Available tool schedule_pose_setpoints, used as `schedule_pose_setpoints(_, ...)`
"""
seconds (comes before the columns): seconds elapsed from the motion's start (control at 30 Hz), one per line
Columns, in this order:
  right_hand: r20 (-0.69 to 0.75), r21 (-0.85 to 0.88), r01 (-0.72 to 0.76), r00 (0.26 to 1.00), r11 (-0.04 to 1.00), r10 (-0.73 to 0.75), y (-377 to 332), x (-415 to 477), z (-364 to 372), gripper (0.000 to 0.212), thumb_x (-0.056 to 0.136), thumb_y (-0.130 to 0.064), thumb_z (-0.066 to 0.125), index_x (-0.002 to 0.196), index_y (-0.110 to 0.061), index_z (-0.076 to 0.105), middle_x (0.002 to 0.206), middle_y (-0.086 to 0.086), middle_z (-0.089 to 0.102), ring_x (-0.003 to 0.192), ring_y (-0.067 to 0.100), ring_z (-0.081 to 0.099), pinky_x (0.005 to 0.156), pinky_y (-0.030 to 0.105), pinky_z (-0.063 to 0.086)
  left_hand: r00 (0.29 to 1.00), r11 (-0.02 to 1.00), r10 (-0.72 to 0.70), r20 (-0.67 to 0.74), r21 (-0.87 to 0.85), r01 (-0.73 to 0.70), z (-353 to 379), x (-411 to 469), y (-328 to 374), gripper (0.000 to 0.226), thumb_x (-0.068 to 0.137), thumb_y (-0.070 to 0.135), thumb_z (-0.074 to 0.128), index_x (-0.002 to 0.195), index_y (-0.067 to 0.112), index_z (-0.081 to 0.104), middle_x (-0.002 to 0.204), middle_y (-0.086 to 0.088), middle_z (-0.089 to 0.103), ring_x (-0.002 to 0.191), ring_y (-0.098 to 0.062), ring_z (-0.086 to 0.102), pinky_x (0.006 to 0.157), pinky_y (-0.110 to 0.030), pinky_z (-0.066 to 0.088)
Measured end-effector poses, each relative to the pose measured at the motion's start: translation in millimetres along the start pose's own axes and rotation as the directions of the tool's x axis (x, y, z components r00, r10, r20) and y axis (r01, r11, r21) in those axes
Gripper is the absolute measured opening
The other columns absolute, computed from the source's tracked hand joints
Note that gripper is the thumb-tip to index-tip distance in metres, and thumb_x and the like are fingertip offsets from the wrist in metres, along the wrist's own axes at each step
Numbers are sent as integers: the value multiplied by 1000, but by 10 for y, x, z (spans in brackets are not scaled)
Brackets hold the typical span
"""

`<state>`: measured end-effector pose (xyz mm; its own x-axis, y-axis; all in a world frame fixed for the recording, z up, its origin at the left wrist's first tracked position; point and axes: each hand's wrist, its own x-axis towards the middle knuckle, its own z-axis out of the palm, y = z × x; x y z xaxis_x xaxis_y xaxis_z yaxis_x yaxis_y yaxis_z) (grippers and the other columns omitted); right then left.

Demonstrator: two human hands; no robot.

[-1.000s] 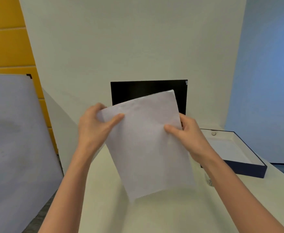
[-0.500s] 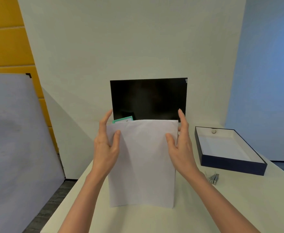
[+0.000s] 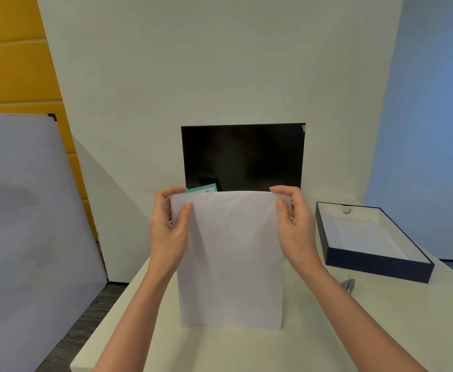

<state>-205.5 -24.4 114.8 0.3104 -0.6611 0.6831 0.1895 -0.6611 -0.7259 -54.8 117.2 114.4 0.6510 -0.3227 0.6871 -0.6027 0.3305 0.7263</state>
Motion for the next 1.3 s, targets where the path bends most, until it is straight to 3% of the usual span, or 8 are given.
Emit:
schedule_pose_setpoints(0.2,-19,32,-31,999,999,32,-4,15,25,19,100,-19,45,111,-28,57,108,-16,60,103,0,57,77,9,48,1000,1000,-2,31,0,2,-19,-24,-47,36,89,15,60,120,29,48,117,6,58,109,-21,60,94,-43,52)
schedule_pose_setpoints(0.33,-26,25,-30,999,999,31,21,-5,41,19,100,-19,45,112,-27,57,107,-15,59,102,3,57,76,12,50,999,999,16,38,43,-17,2,-54,-36,34,94,6,54,121,27,50,109,32,56,107,-1,57,93,-25,50)
schedule_pose_setpoints(0.47,-33,27,1,999,1000,0,-8,25,65,20,99,-14,45,112,-24,57,106,-16,59,102,-2,56,78,10,48,999,994,26,23,103,-28,13,-22,-36,31,94,7,51,116,29,51,109,30,56,106,-1,56,94,-27,48)
schedule_pose_setpoints(0.63,-65,1,49,997,999,-49,-201,383,75,26,96,-3,42,108,-19,60,101,-22,57,97,-12,52,82,3,39,998,983,60,1,175,-59,92,289,166,33,90,1,46,114,23,52,104,28,53,94,20,49,77,5,34)
schedule_pose_setpoints(0.73,-6,-87,-102,995,991,102,-68,565,151,29,95,-1,40,110,-19,58,105,-10,55,98,4,51,74,11,42,995,957,-87,42,282,72,155,478,47,37,86,1,42,113,24,51,98,14,55,80,10,53,65,-6,40)
schedule_pose_setpoints(0.93,54,-186,-476,868,859,493,826,393,439,35,88,3,38,111,-13,60,115,6,57,96,18,50,74,27,40,895,832,-435,99,424,358,338,349,-844,39,84,-3,39,114,19,51,121,-9,59,104,-30,56,89,-40,50)
schedule_pose_setpoints(1.13,10,-288,-601,777,746,630,1663,86,696,42,83,8,34,108,-13,61,113,10,62,86,22,53,69,31,47,761,628,-646,57,607,487,509,12,-1681,40,87,0,39,118,24,48,122,-5,59,108,-29,54,102,-39,30)
schedule_pose_setpoints(1.3,-26,-505,-532,797,680,604,2083,-68,851,39,86,3,36,112,-20,55,115,6,59,97,30,59,74,35,46,807,627,-591,-5,626,464,687,-180,-2027,40,85,0,36,114,25,49,119,-1,53,102,-21,52,86,-31,20)
